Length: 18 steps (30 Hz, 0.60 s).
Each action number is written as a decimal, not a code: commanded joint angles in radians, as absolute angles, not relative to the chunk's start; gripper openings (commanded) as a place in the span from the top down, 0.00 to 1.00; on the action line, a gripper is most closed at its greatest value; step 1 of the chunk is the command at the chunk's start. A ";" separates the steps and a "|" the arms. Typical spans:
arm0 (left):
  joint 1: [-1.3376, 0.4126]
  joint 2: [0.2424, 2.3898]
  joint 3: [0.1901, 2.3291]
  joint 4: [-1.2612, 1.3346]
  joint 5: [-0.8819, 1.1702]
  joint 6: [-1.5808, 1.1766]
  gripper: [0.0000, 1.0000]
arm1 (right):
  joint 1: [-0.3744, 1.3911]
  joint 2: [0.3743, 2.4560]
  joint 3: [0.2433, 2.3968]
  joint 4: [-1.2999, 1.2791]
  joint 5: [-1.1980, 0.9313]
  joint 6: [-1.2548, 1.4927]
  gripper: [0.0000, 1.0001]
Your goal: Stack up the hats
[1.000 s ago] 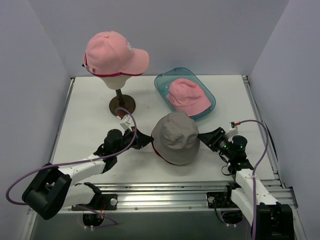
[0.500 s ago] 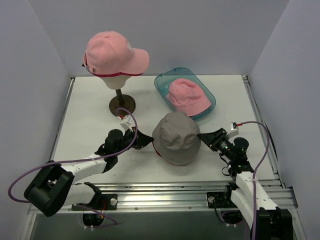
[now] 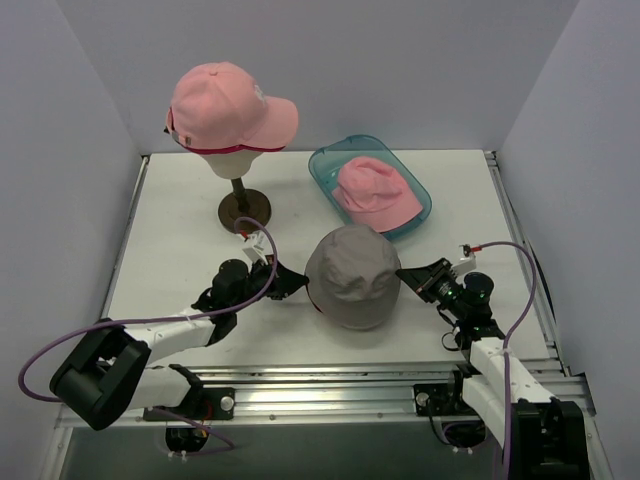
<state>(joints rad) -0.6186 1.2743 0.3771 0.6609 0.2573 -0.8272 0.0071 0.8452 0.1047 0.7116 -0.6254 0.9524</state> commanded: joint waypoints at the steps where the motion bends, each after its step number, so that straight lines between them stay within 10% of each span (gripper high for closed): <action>1: -0.627 1.262 0.407 0.672 0.241 -0.801 0.98 | 0.005 0.851 0.120 0.686 -0.566 0.885 1.00; 18: -0.629 1.373 0.394 0.724 0.196 -0.790 0.98 | 0.005 0.976 0.110 0.732 -0.525 0.822 1.00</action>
<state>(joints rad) -0.6277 1.3491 0.3775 0.7223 0.2317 -0.8227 0.0082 0.9474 0.1074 0.7479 -0.5831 0.8726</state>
